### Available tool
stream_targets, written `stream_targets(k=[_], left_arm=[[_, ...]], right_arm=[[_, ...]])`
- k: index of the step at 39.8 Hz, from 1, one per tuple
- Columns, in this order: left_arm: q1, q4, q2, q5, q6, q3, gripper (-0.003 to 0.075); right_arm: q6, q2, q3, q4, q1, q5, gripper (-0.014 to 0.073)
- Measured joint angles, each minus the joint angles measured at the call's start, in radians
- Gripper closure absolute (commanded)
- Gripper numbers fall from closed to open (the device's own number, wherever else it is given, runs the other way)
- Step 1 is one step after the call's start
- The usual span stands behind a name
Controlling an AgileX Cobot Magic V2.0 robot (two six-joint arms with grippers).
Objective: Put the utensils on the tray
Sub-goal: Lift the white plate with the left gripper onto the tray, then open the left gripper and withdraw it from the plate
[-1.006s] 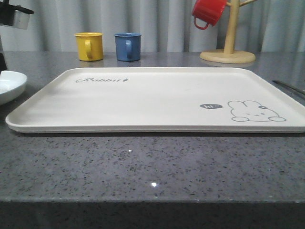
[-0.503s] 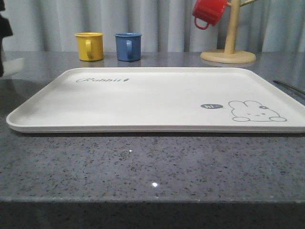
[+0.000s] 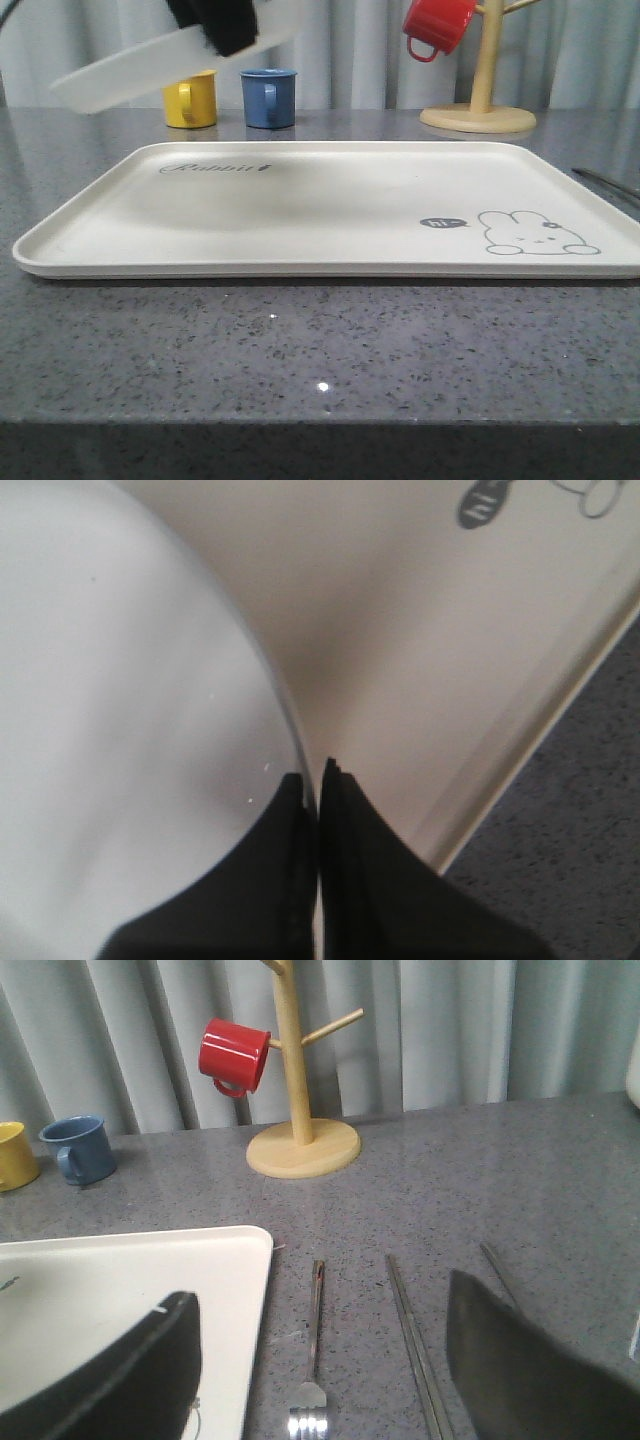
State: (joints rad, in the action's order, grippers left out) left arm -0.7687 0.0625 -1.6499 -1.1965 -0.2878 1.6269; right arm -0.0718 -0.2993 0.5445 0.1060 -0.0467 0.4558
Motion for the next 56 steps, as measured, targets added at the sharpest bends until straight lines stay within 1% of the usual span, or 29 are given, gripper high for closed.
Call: stream_targets(k=[5,13,16,19,21,25,27,29,33,35,37,38,43,49,56], left_arm=[[-0.038,-0.014,-0.059,0.011,0.002,0.000,0.0738],[-0.040,-0.022,-0.145,0.012,0.005,0.000,0.0737],[-0.036,-0.022,-0.171,0.003,0.005,0.000,0.0724],[-0.035,-0.022,-0.190,-0.011,0.005,0.000,0.0671],[-0.032,-0.022,-0.201,-0.017,0.005,0.000,0.0613],[-0.032,-0.025,-0.207,-0.024,0.009,0.000,0.0468],[-0.032,-0.025,-0.208,-0.026,0.014,0.000,0.0417],[-0.032,-0.025,-0.208,-0.030,0.018,0.004,0.0395],[-0.032,-0.025,-0.208,-0.036,0.020,0.025,0.0410],[-0.032,-0.025,-0.208,-0.037,0.020,0.043,0.0436],[-0.032,-0.025,-0.206,-0.037,0.021,0.060,0.0483],[-0.032,-0.025,-0.203,-0.037,0.023,0.068,0.0512],[-0.032,-0.022,-0.177,-0.037,0.025,0.095,0.0740],[-0.004,-0.013,-0.120,-0.042,0.025,0.097,0.0738],[0.104,-0.007,-0.020,-0.042,0.059,0.058,0.0738]], right_arm=[[0.000,0.000,0.000,0.000,0.000,0.000,0.0054],[0.000,0.000,0.000,-0.002,0.000,0.000,0.0054],[0.000,0.000,0.000,-0.002,0.000,0.000,0.0054],[0.000,0.000,0.000,-0.002,0.000,0.000,0.0054],[0.000,0.000,0.000,-0.002,0.000,0.000,0.0054],[0.000,0.000,0.000,-0.002,0.000,0.000,0.0054],[0.000,0.000,0.000,-0.002,0.000,0.000,0.0054],[0.000,0.000,0.000,-0.002,0.000,0.000,0.0054],[0.000,0.000,0.000,-0.002,0.000,0.000,0.0054],[0.000,0.000,0.000,-0.002,0.000,0.000,0.0054],[0.000,0.000,0.000,-0.002,0.000,0.000,0.0054],[0.000,0.000,0.000,-0.002,0.000,0.000,0.0054],[0.000,0.000,0.000,-0.002,0.000,0.000,0.0054],[0.000,0.000,0.000,-0.002,0.000,0.000,0.0054],[0.000,0.000,0.000,-0.002,0.000,0.000,0.0054]])
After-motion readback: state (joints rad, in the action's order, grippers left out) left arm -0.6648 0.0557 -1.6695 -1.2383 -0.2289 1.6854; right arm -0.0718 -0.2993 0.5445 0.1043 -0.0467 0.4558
